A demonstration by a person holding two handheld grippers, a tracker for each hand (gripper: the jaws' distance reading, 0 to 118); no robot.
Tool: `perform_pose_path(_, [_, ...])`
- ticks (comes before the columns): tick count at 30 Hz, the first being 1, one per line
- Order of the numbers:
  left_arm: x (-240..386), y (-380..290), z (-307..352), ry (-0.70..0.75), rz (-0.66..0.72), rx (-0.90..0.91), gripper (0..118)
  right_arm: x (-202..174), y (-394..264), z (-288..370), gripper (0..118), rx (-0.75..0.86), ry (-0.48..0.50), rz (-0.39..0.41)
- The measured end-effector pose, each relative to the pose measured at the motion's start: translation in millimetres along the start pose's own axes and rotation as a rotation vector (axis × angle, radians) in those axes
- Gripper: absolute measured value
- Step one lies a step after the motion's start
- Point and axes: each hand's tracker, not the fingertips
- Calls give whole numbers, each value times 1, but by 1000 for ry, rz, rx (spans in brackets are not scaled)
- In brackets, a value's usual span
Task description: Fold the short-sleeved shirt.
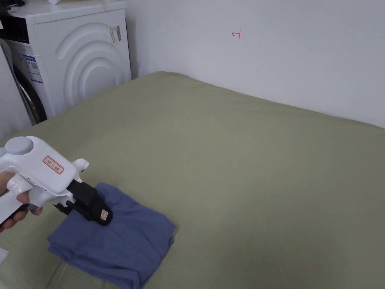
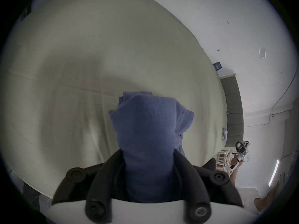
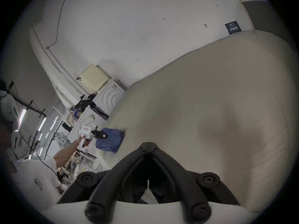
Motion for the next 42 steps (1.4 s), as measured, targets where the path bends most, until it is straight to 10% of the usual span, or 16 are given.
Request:
perform_pose_path(1, [3, -2, -2, 16, -10, 5, 35, 0, 0, -2, 1, -3, 0, -5])
perform_pose_path(3, [7, -6, 0, 42, -18, 32, 107, 2, 1, -2, 1, -11, 6, -5])
perform_pose_path(4, [9, -7, 1, 51, -21, 48, 118, 2, 1, -1, 1, -15, 7, 0])
perform_pose_path(13, [41, -35, 55, 213, 18, 249, 116, -6, 9, 29, 1, 20, 30, 55])
perform_pose_path(15, [58, -47, 68, 268, 23, 348, 99, -6, 15, 42, 1, 47, 1, 103])
perform_pose_path(18, [90, -68, 65, 397, 47, 475, 0, -11, 21, 60, 1, 92, -59, 153])
perform_pose_path(30, [378, -212, -52, 200, -285, 919, 0, -74, 25, 81, 1, 399, -492, 538])
perform_pose_path(35, [483, -277, -90, 361, -555, 1152, 0, -95, 21, 87, 2, 523, -588, 584])
perform_pose_path(42, [526, -287, -91, 296, -596, 1130, 0, -103, 19, 109, 2, 608, -692, 636])
